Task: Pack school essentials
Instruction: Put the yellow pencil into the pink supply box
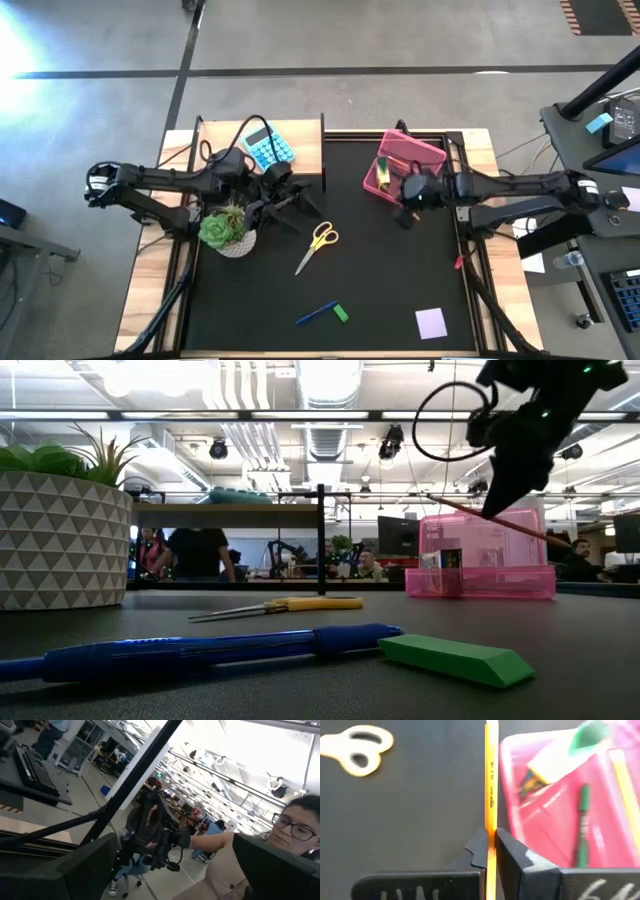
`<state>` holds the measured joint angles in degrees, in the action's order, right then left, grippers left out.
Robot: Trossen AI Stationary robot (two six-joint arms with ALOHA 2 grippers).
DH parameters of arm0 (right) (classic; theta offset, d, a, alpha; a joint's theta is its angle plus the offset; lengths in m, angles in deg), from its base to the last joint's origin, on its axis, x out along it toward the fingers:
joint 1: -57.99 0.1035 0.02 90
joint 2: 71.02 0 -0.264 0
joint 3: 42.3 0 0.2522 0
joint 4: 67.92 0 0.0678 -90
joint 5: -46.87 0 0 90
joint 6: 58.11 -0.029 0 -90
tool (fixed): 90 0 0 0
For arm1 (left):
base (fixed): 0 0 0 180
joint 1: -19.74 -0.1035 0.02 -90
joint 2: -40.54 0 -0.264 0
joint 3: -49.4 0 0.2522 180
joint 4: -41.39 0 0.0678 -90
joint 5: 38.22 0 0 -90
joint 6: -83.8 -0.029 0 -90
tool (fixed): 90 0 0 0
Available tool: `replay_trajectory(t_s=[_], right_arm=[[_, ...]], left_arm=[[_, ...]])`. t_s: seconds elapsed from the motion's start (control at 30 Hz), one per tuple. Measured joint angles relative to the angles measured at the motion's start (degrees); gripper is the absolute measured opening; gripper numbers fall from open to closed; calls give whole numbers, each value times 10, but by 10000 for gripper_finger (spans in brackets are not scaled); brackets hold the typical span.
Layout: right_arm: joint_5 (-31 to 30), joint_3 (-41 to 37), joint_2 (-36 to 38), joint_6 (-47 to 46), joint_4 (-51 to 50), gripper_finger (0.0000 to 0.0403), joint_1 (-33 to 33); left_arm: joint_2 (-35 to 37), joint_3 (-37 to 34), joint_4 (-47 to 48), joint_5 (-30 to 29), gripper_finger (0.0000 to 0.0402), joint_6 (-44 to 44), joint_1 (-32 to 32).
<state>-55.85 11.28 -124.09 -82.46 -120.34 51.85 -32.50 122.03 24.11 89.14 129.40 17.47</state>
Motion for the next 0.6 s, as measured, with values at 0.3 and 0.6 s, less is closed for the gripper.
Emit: replay_trajectory(t_s=[0.3, 0.6], right_arm=[[-4, 0, -23, 41, 5, 13, -159], [19, 0, -86, 50, 76, 13, -239]], left_arm=[[0, 0, 0, 0, 380, 0, -19], [0, 0, 0, 0, 380, 0, -34]])
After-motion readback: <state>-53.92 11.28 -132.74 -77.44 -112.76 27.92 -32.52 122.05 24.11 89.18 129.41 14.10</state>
